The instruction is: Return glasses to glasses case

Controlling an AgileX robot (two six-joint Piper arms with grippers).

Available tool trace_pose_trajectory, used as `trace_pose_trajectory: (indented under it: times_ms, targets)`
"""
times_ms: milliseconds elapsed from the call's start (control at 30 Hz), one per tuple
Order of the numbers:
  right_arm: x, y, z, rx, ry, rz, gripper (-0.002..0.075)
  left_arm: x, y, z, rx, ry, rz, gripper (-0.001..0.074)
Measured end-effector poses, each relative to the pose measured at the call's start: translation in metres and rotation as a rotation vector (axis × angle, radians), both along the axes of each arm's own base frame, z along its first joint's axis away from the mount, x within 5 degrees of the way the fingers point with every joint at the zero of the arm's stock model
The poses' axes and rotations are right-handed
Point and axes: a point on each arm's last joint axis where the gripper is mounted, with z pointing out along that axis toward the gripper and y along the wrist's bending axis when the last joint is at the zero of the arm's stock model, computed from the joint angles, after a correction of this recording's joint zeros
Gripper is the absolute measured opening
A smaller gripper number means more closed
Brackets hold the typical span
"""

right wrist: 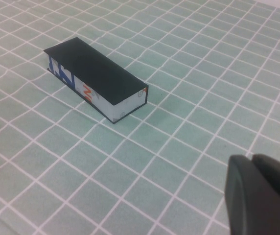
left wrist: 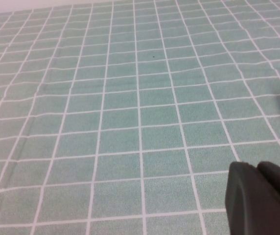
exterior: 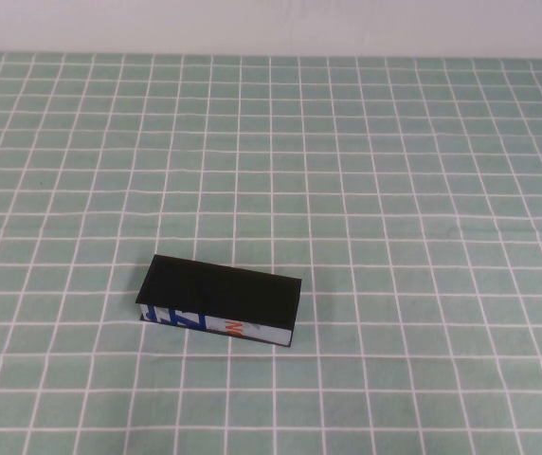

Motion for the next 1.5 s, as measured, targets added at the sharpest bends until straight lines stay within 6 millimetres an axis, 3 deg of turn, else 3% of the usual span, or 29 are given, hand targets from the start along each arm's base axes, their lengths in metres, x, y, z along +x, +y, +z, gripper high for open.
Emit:
trace_pose_trajectory:
  times_ms: [367, 533, 733, 967, 1267, 1500]
  targets:
    - [-0.001, -0.001, 0.001, 0.009, -0.006, -0.011, -0.0013, 0.000, 0.000, 0.000, 0.000, 0.002, 0.000, -0.0002]
    - [-0.006, -0.011, -0.001, 0.029, -0.072, -0.121, -0.0013, 0.000, 0.000, 0.000, 0.000, 0.002, 0.000, -0.0002]
    - [-0.011, -0.021, -0.027, 0.078, -0.212, -0.256, -0.0013, 0.000, 0.000, 0.000, 0.000, 0.002, 0.000, -0.0002]
    - [0.002, -0.027, -0.080, 0.107, -0.195, -0.402, -0.0013, 0.000, 0.000, 0.000, 0.000, 0.002, 0.000, -0.0002]
    - [0.001, -0.031, -0.096, 0.094, -0.038, -0.467, -0.0013, 0.000, 0.000, 0.000, 0.000, 0.002, 0.000, -0.0002]
    - [0.001, -0.032, -0.097, 0.113, -0.023, -0.494, -0.0013, 0.000, 0.000, 0.000, 0.000, 0.002, 0.000, -0.0002]
